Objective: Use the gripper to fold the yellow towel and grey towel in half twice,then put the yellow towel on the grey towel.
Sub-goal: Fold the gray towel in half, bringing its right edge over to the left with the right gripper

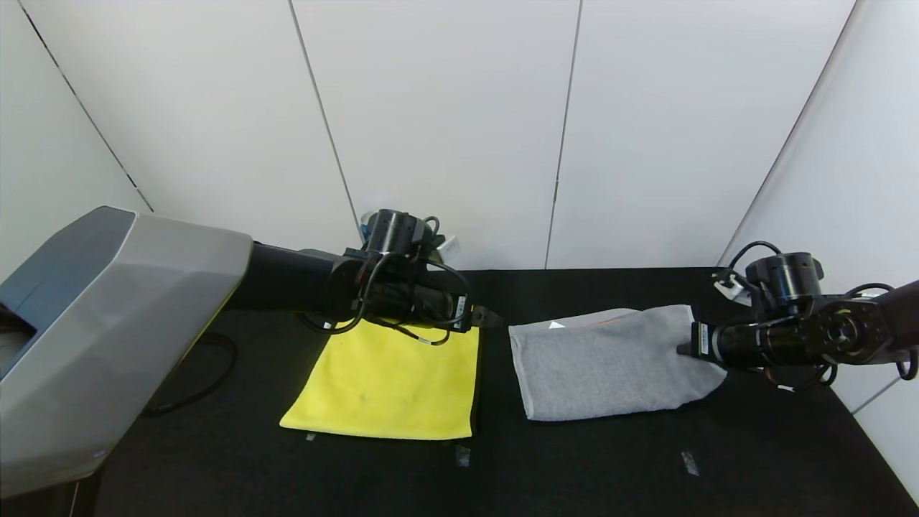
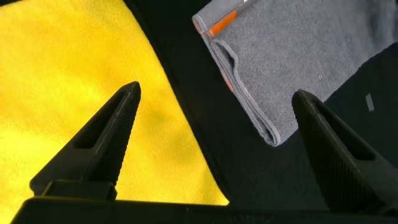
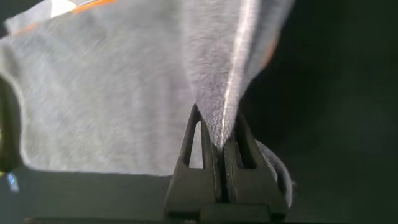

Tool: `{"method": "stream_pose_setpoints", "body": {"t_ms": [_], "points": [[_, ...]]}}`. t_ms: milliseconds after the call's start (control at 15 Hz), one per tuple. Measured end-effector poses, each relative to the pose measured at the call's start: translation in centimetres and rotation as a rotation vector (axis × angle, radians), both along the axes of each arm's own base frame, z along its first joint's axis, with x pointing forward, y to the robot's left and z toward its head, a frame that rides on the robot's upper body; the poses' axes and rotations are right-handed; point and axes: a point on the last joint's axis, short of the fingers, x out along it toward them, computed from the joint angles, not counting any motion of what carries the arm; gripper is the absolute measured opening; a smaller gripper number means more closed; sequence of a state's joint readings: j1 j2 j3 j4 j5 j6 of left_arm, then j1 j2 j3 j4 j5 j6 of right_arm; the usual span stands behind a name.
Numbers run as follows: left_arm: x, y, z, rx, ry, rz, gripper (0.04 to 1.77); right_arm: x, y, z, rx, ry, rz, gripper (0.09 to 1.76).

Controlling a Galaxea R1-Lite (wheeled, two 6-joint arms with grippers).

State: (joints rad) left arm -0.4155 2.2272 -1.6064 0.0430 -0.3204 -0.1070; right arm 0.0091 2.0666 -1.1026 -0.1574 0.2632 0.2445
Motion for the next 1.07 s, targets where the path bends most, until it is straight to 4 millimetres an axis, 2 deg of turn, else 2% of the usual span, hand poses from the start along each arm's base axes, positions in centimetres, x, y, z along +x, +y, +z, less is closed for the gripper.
{"method": "stream_pose_setpoints", "body": {"t_ms": [600, 733, 1067], "points": [[-0.3, 0.2, 0.9, -0.013, -0.009, 0.007, 1.72, 0.8, 9.0, 3.8, 0.014, 0.018, 0.195, 0.15], [-0.3, 0.1, 0.9, -0.013, -0.010, 0.006, 1.72, 1.0, 10.9, 3.7, 0.018, 0.025, 0.232, 0.15], [-0.3, 0.2, 1.0, -0.014, -0.011, 0.007, 1.72, 1.1, 15.2, 1.8, 0.005, 0.060, 0.311, 0.15]]}}
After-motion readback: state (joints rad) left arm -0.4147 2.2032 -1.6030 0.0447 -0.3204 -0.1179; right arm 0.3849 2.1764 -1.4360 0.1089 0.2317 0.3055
